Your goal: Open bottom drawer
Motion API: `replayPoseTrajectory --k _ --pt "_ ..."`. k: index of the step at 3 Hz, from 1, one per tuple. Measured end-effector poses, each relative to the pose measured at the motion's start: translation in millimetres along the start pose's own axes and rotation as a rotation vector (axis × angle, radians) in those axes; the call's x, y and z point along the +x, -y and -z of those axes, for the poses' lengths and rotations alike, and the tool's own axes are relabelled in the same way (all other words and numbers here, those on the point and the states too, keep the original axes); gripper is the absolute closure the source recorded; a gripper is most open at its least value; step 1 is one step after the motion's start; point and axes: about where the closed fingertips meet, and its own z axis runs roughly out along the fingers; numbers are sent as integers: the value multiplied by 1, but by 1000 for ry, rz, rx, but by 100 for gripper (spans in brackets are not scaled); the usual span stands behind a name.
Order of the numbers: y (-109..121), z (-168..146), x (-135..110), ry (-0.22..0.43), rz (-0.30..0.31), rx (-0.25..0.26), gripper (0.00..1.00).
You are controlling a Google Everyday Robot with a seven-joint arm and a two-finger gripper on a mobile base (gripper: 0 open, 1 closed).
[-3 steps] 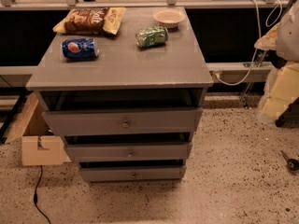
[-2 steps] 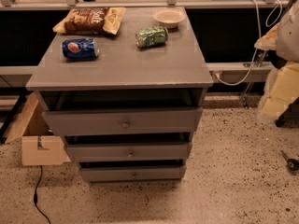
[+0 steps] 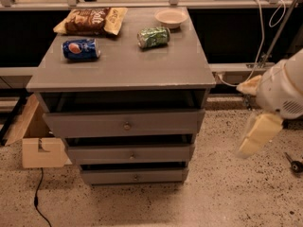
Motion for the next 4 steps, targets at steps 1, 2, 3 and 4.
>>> replayPoseTrajectory --k 1,2,3,4 --pt "-20 -70 5 104 -28 -58 0" --pt "-37 -141 -1 202 -63 -109 0" --pt "-38 -140 -1 202 -63 -109 0" --pt "-40 -146 8 214 -81 -112 0"
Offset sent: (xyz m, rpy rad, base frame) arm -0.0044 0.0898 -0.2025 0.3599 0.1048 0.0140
